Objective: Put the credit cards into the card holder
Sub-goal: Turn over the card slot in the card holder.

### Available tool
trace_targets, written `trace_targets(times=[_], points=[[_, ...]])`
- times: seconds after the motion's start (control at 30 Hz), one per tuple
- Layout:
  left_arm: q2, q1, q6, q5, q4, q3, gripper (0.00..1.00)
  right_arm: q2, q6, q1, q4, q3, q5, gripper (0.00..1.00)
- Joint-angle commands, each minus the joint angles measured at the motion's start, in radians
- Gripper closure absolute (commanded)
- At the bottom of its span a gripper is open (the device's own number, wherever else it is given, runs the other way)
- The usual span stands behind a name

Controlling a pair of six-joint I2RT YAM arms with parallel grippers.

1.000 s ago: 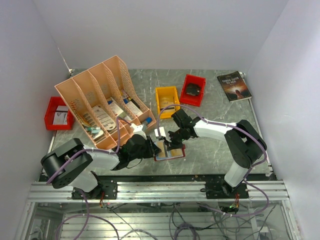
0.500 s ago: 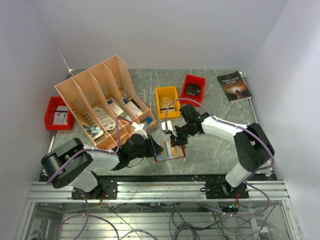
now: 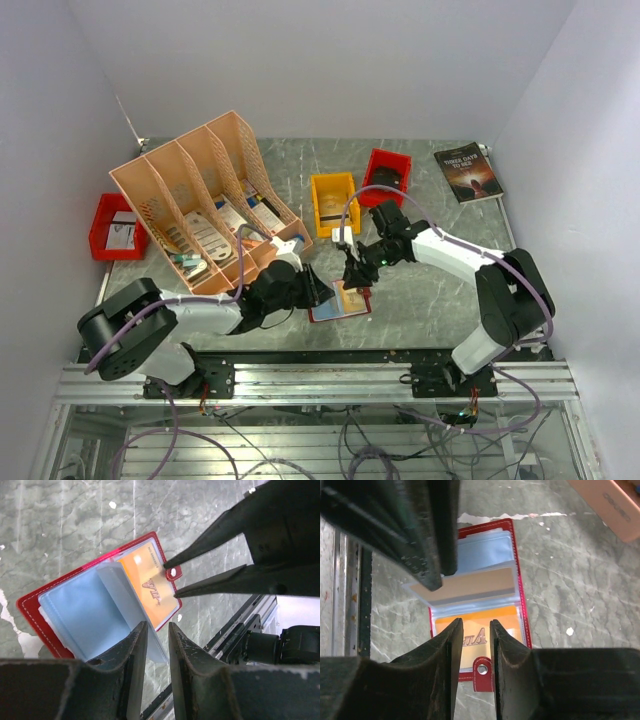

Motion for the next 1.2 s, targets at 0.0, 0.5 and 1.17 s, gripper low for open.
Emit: trace_targets(times=[0.0,0.5,1.17], points=[[0.005,-0.008,0.020,0.000,0.008,0.032,0.65,0.033,0.204,-0.053,0.068,0.039,-0.002,0.71],[0.181,-0.028,0.021,0.043,0.128,0.104,0.41,0.029,0.289,-0.125,0.095,0.027,-0.056,0.70],[0.313,-0.040,0.003,0.069,0.392,0.093,0.47,0.034,0.348,-0.199,0.083,0.042,-0.132,0.75]])
